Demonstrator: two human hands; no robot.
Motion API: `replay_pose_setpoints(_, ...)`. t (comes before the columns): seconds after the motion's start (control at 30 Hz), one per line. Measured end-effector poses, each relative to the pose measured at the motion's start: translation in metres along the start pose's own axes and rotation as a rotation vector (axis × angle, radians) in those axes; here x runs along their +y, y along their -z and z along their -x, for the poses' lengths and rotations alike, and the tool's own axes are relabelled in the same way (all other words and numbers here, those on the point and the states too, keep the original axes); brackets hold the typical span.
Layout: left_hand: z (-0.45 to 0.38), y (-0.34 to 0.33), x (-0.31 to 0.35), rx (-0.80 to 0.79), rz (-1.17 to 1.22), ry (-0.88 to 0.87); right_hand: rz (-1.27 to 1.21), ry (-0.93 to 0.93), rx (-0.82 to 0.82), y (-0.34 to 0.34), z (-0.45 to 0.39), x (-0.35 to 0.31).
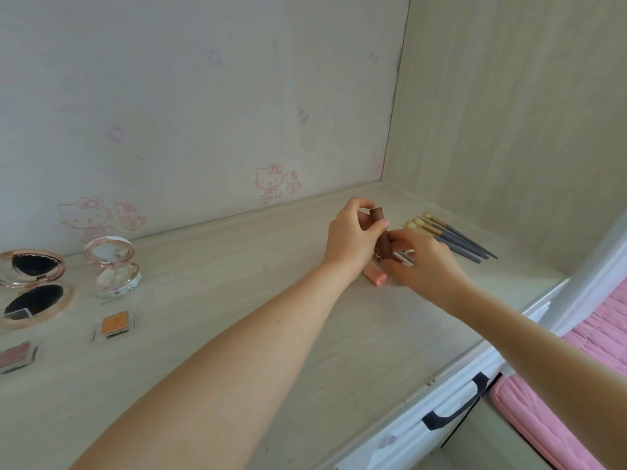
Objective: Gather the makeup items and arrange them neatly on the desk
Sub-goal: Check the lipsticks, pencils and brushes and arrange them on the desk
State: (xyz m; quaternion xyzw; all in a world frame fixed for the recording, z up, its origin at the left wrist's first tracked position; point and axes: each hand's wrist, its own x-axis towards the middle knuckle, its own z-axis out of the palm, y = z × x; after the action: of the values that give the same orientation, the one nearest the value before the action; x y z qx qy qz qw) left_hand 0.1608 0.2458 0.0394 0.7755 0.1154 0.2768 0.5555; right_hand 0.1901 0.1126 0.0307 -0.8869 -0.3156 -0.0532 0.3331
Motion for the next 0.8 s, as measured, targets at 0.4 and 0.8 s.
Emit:
replay_pose_setpoints(0.4,0.052,0.091,0.012,-0.028,-0.147,-0.135,-0.287,0.012,0.096,-0.003,0.019,-0.072)
replay_pose_setpoints(0.8,0.138,0.217,-0.004,-0.017,-0.193,-0.058,-0.408,0.182,-0.166,-0.061,0.063,-0.166)
